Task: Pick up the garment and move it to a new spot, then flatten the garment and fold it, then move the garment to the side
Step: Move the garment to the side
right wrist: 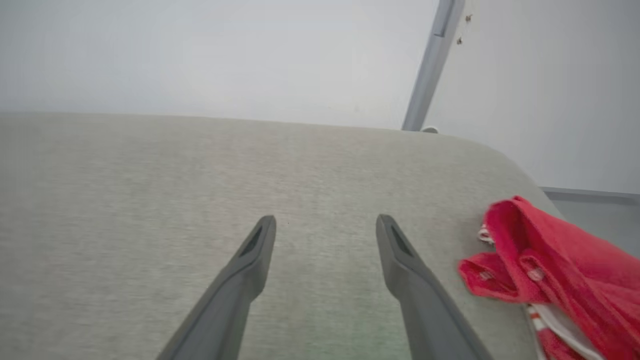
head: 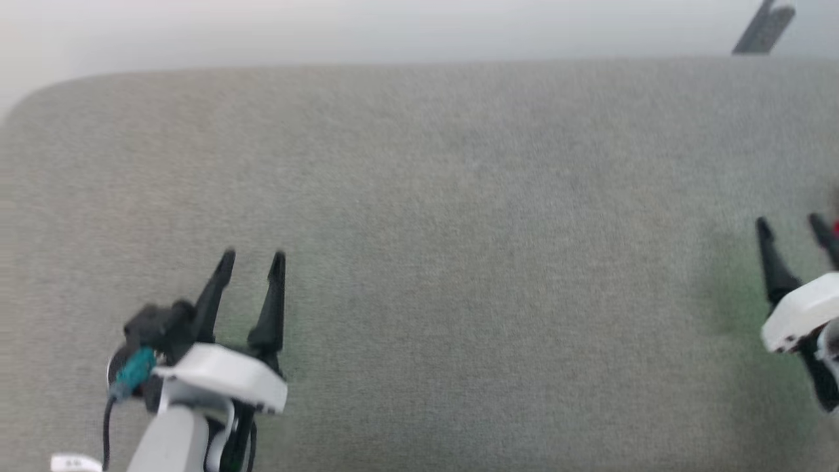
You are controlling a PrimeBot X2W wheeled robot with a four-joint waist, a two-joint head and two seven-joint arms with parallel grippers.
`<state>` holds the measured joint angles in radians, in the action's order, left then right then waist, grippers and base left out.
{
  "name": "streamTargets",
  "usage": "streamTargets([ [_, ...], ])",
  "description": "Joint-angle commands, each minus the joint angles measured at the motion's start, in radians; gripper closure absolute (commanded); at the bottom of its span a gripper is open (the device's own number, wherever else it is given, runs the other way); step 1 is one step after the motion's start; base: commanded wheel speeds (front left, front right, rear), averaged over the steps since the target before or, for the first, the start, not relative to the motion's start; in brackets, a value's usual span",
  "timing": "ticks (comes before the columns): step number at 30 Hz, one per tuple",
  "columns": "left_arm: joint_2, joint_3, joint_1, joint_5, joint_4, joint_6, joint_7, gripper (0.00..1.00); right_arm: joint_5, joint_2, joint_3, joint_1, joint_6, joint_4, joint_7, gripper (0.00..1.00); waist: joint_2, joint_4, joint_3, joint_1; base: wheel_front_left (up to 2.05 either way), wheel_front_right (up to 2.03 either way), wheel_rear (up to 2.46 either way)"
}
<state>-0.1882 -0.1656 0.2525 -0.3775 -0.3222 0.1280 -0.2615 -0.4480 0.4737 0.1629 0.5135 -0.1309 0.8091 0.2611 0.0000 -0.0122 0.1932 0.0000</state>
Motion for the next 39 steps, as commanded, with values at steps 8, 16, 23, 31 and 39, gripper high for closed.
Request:
streamTargets([
  [8, 0.035, 0.055, -0.143, 0.005, -0.015, 0.003, -0.005, 0.00, 0.014, -0.083, -0.049, -0.190, 0.000, -0.184, 0.005, 0.00, 0.0000, 0.062, -0.133, 0.0000, 0.00, 0.00, 0.00],
  [16, 0.040, 0.087, -0.241, 0.019, 0.021, 0.003, -0.005, 0.00, 0.025, -0.107, -0.116, -0.337, 0.000, -0.347, 0.001, 0.00, 0.0000, 0.074, -0.194, 0.0000, 0.00, 0.00, 0.00],
  [23, 0.024, 0.094, -0.301, 0.053, 0.106, 0.003, -0.005, 0.00, 0.063, -0.147, -0.210, -0.452, 0.000, -0.516, -0.042, 0.00, 0.0000, 0.072, -0.210, 0.0000, 0.00, 0.00, 0.00],
  [31, 0.016, 0.108, -0.371, 0.063, 0.192, 0.002, -0.005, 0.00, 0.102, -0.202, -0.303, -0.554, 0.000, -0.669, -0.115, 0.00, 0.0000, 0.070, -0.219, 0.0000, 0.00, 0.00, 0.00],
  [39, 0.021, 0.120, -0.422, 0.073, 0.245, 0.002, -0.005, 0.00, 0.124, -0.248, -0.356, -0.610, 0.000, -0.776, -0.165, 0.00, 0.0000, 0.071, -0.215, 0.0000, 0.00, 0.00, 0.00],
])
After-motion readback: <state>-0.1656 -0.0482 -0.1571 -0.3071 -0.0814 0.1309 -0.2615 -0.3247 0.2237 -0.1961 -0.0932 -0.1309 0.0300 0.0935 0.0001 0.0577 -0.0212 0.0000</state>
